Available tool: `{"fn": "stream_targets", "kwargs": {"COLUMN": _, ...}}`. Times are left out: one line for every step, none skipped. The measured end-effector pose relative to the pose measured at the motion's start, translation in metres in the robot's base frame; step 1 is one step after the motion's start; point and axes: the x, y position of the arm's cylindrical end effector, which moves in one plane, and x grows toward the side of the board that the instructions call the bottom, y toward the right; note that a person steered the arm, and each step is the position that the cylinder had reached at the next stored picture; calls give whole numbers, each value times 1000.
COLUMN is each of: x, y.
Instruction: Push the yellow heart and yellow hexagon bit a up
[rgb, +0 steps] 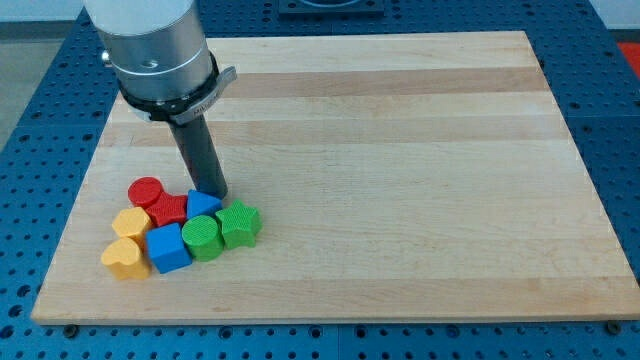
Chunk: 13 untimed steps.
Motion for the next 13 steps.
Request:
{"fn": "stream_targets", "kwargs": {"x": 0, "y": -1}}
{"fn": "stream_targets", "kwargs": {"x": 0, "y": -1}}
{"fn": "stream_targets", "kwargs": {"x": -1, "y": -1}}
{"fn": "stream_targets", "kwargs": {"x": -6, "y": 18}}
{"fn": "stream_targets", "kwargs": {"x": -20, "y": 51}}
{"fn": "stream_targets", "kwargs": {"x": -16, "y": 100}}
{"fn": "stream_targets", "kwargs": {"x": 13, "y": 133}}
{"fn": "stream_targets", "kwargs": {"x": 57, "y": 142}}
{"fn": "stream_targets", "kwargs": {"x": 93, "y": 126}}
{"fn": "stream_targets", "kwargs": {"x": 117, "y": 89}}
{"fn": "stream_targets", "kwargs": {"x": 131, "y": 40}}
{"fn": "stream_targets", "kwargs": {"x": 134, "y": -9}}
{"fn": "stream_targets", "kwargs": {"x": 134, "y": -44}}
